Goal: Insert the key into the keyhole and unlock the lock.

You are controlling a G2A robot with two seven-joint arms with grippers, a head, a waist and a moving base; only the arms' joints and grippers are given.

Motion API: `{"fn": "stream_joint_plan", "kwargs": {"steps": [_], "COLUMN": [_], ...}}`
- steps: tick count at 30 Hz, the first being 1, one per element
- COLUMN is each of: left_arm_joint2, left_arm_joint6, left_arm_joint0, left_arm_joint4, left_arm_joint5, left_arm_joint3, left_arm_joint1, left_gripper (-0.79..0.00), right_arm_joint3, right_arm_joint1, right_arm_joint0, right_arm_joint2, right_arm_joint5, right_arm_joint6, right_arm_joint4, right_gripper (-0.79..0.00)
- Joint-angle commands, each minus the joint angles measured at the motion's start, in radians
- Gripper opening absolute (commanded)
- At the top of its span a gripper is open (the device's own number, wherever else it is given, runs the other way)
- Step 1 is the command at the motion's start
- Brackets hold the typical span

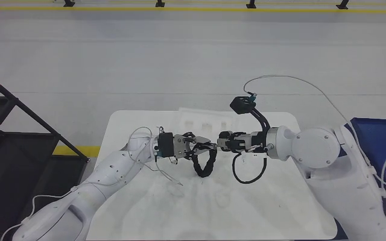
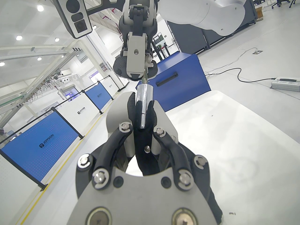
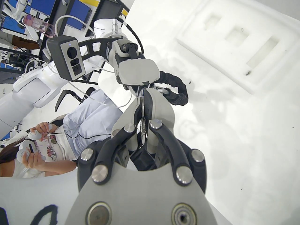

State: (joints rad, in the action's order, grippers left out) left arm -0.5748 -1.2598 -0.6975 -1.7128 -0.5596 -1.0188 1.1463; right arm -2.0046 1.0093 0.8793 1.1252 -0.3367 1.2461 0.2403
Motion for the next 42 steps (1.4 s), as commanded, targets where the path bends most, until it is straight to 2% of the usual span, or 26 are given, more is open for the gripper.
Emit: {"fn": "stream_joint_plan", "kwargs": {"steps": [1,20,21,22,23,25,26,32,38,42], "left_arm_joint2": [-0.001,-0.008,-0.008,-0.007,-0.006,-0.003,-0.001,0.009,0.006,-0.006], "left_arm_joint6": [0.005,0.056,0.058,0.059,0.061,0.066,0.070,0.105,0.148,0.183], "left_arm_joint0": [-0.001,-0.009,-0.009,-0.010,-0.011,-0.012,-0.013,-0.014,-0.018,-0.021], "left_arm_joint4": [-0.004,0.009,0.010,0.011,0.013,0.020,0.026,0.091,0.177,0.234], "left_arm_joint5": [-0.005,-0.056,-0.058,-0.060,-0.062,-0.067,-0.070,-0.105,-0.149,-0.184], "left_arm_joint3": [-0.002,-0.028,-0.028,-0.028,-0.027,-0.026,-0.024,-0.003,0.022,0.023], "left_arm_joint1": [0.001,0.004,0.004,0.004,0.004,0.004,0.004,0.006,0.002,-0.006], "left_gripper": [-0.785,-0.785,-0.785,-0.785,-0.785,-0.785,-0.785,-0.785,-0.785,-0.785], "right_arm_joint3": [0.000,0.013,0.015,0.018,0.021,0.027,0.029,0.050,0.070,0.047], "right_arm_joint1": [0.000,0.001,0.002,0.002,0.002,0.002,0.002,-0.001,-0.009,-0.020], "right_arm_joint0": [-0.002,-0.026,-0.027,-0.027,-0.028,-0.029,-0.030,-0.026,-0.019,-0.007], "right_arm_joint2": [-0.003,-0.050,-0.050,-0.050,-0.050,-0.049,-0.048,-0.020,0.013,0.036], "right_arm_joint5": [-0.005,-0.036,-0.037,-0.039,-0.040,-0.040,-0.038,0.032,0.258,0.386], "right_arm_joint6": [-0.005,-0.031,-0.036,-0.040,-0.043,-0.047,-0.050,-0.083,-0.067,-0.056], "right_arm_joint4": [0.003,0.022,0.022,0.021,0.020,0.018,0.015,-0.018,-0.058,0.001], "right_gripper": [-0.785,-0.785,-0.686,-0.511,-0.443,-0.080,0.000,0.000,0.000,0.000]}}
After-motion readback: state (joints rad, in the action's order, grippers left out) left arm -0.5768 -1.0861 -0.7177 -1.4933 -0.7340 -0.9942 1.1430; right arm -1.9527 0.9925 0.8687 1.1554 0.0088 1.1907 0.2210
